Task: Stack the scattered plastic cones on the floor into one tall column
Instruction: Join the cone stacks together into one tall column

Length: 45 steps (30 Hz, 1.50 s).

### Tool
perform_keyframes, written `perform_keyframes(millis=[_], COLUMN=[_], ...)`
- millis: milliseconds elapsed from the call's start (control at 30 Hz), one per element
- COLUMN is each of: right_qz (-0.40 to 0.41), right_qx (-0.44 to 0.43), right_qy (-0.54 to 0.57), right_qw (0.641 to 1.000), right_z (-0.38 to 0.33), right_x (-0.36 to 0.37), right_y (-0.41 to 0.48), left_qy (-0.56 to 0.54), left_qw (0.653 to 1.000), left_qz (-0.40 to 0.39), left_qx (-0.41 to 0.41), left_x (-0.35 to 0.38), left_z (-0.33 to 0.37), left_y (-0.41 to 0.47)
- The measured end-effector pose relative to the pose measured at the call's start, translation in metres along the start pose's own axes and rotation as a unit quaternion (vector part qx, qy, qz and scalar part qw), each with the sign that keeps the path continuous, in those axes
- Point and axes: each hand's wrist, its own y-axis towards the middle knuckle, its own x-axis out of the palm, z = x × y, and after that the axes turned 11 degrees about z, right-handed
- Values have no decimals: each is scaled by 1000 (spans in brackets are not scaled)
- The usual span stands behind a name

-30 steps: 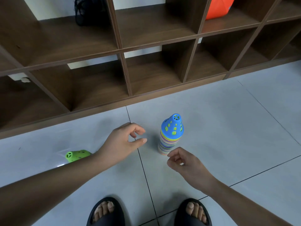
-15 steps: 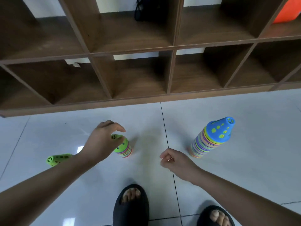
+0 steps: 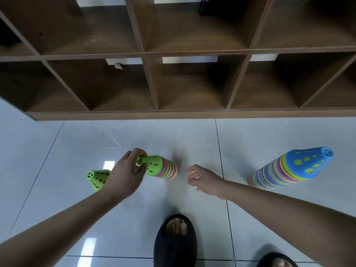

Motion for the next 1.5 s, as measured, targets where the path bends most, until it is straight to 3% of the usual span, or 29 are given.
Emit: perform_keyframes(millis=[233, 400, 567, 800, 1100, 1500], right_qz=[-39, -88, -78, 33, 185, 377], right_qx=[16, 50, 53, -41, -172, -213], right_qy=[24, 112, 135, 142, 188, 155], right_qw=[999, 989, 986, 989, 949, 888], right_z=[-19, -27, -28, -43, -87, -86], right_x=[21, 30, 27, -21, -113, -204], right_y=[12, 13, 13, -23, -123, -249], left_qy=[1, -10, -33, -132, -334, -371], left_qw=[1000, 999, 998, 990, 940, 903], left_qz=[-7, -14, -21, 39, 62, 50], left_qx=[-13, -31, -45, -27, 39, 211], left_x=[-1, -1, -5, -30, -64, -70], left_z=[-7, -10, -9, 42, 169, 331], left_y=[-1, -1, -2, 11, 20, 14])
